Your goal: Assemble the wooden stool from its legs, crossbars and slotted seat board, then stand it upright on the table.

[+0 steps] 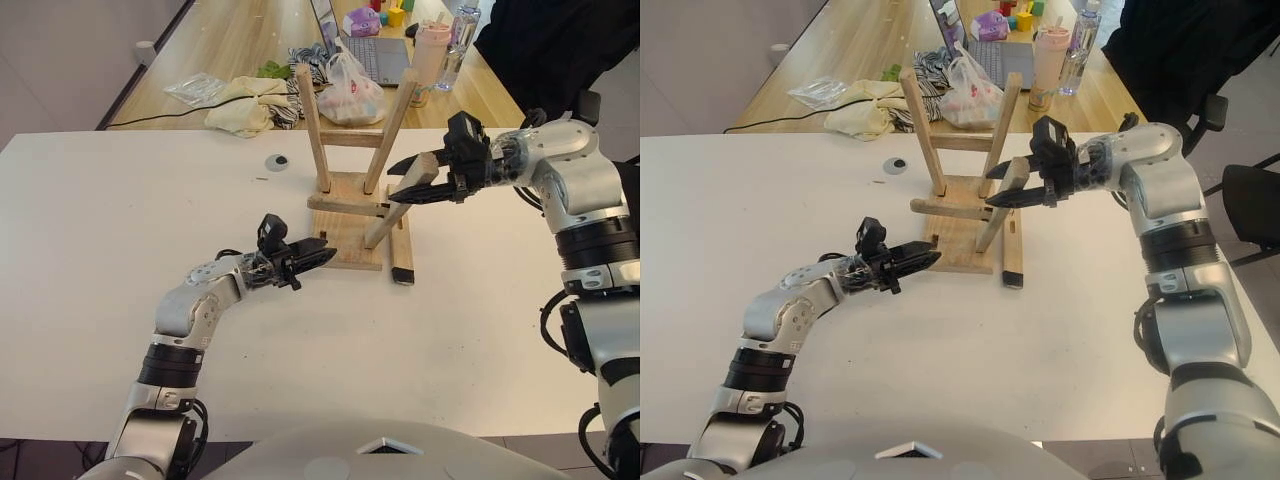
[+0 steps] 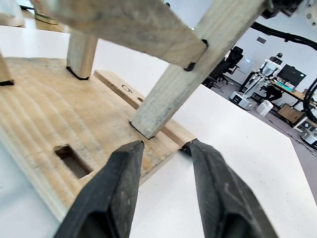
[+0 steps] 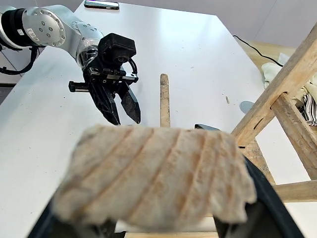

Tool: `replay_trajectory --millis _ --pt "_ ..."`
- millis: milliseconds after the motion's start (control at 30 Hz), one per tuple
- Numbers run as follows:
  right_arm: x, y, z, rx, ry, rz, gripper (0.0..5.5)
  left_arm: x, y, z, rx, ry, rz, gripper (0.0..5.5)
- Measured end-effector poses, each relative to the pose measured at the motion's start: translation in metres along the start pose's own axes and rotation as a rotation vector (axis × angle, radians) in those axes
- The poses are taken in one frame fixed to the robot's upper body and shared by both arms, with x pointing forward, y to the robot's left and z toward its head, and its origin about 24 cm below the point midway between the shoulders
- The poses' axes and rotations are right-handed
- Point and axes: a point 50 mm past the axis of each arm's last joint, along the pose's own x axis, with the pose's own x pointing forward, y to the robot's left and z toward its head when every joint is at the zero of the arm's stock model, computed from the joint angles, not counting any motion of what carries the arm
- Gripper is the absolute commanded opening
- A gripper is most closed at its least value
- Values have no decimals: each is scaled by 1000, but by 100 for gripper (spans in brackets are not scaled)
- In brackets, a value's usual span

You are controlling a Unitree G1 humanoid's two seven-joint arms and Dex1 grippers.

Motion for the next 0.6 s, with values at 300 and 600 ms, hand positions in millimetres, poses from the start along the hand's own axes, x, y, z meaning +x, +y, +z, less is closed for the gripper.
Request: replay_trajectory --millis 300,600 --pt "-2 -6 -26 59 110 -34 363 2 2 -4 -8 8 21 171" --pt "21 21 -106 462 141 -597 451 -13 17 7 10 -76 174 171"
